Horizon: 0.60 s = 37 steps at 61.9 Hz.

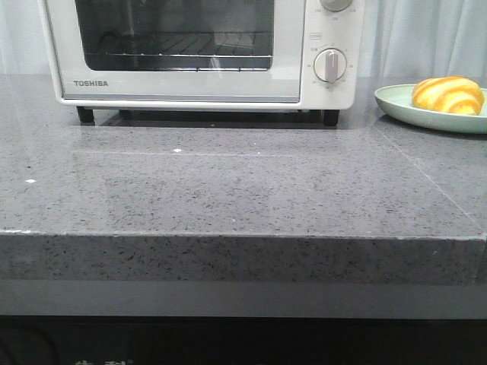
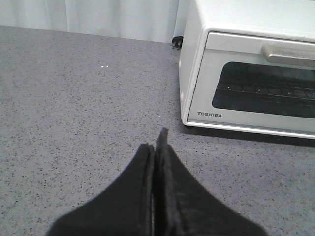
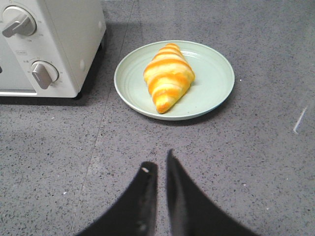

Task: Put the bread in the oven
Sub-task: 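Hook the oven door top edge with the left gripper and pull it down open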

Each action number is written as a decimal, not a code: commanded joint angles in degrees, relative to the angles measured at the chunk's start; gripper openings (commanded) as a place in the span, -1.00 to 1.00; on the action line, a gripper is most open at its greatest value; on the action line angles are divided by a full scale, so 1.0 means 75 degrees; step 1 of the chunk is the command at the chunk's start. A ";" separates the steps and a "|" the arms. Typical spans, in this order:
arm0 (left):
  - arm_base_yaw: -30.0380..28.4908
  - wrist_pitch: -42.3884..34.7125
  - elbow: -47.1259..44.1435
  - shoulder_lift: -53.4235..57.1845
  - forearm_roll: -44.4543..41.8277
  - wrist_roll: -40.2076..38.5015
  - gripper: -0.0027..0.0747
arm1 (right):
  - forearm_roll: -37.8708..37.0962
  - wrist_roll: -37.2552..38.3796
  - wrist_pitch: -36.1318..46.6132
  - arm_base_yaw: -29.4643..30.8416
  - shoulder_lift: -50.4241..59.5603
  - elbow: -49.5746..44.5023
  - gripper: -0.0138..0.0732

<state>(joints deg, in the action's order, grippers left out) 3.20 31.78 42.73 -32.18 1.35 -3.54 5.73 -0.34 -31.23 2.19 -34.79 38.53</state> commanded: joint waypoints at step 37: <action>0.2849 -0.2650 0.0985 -0.2158 -0.0058 0.0003 -0.98 | -0.0045 -0.0077 0.0427 -0.0004 -0.0066 0.0245 0.80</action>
<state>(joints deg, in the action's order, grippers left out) 21.70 20.57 46.70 -45.66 1.05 -3.54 5.67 -0.34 -31.78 2.19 -34.79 38.53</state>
